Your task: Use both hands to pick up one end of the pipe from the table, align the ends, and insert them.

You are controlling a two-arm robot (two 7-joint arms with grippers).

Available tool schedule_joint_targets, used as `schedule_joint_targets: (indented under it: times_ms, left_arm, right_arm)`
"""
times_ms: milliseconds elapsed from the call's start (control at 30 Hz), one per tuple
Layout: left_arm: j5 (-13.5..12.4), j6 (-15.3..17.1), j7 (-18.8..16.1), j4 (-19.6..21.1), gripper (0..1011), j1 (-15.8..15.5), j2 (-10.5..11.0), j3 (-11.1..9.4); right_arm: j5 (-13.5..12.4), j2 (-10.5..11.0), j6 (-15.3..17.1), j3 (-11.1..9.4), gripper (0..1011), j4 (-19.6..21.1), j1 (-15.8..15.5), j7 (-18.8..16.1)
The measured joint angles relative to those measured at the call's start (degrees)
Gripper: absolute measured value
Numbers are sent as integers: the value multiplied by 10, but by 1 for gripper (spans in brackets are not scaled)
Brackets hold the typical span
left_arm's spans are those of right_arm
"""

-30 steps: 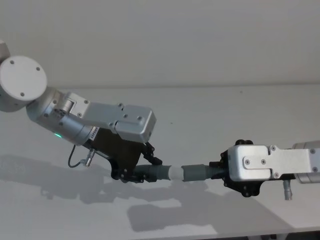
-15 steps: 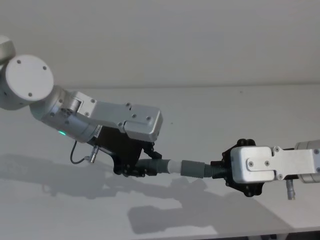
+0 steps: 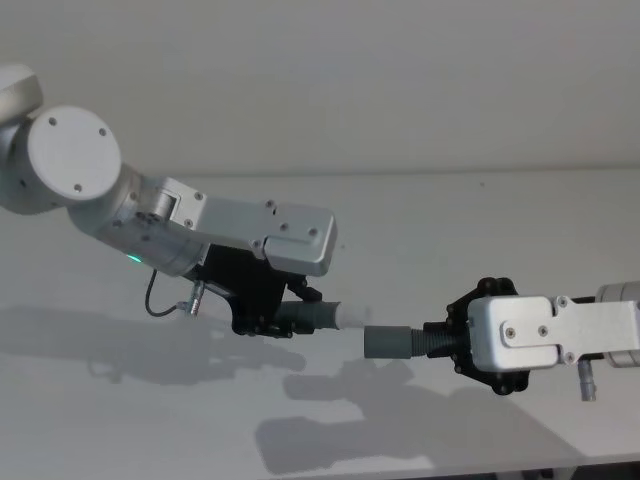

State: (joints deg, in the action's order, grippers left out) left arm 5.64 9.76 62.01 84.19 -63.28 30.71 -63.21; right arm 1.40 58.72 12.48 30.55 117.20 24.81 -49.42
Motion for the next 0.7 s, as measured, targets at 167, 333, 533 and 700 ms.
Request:
schedule_joint_targets:
  times_ms: [167,333,533,700]
  left_arm:
    - [-1,2,-1,5,327,0,-1,3]
    - [-2,5,0,12,327,2,-1,6]
    - [-7,10,0,22,327,5,5,8]
    - [-16,17,-3,31,327,7,13,10]
  right_arm:
    - [-1,1,-1,-3,160,2,-3,1]
    - [-1,1,-1,-4,160,3,-5,3]
    - [1,1,6,-4,160,3,-10,6]
    - [6,2,16,-5,161,3,-15,10]
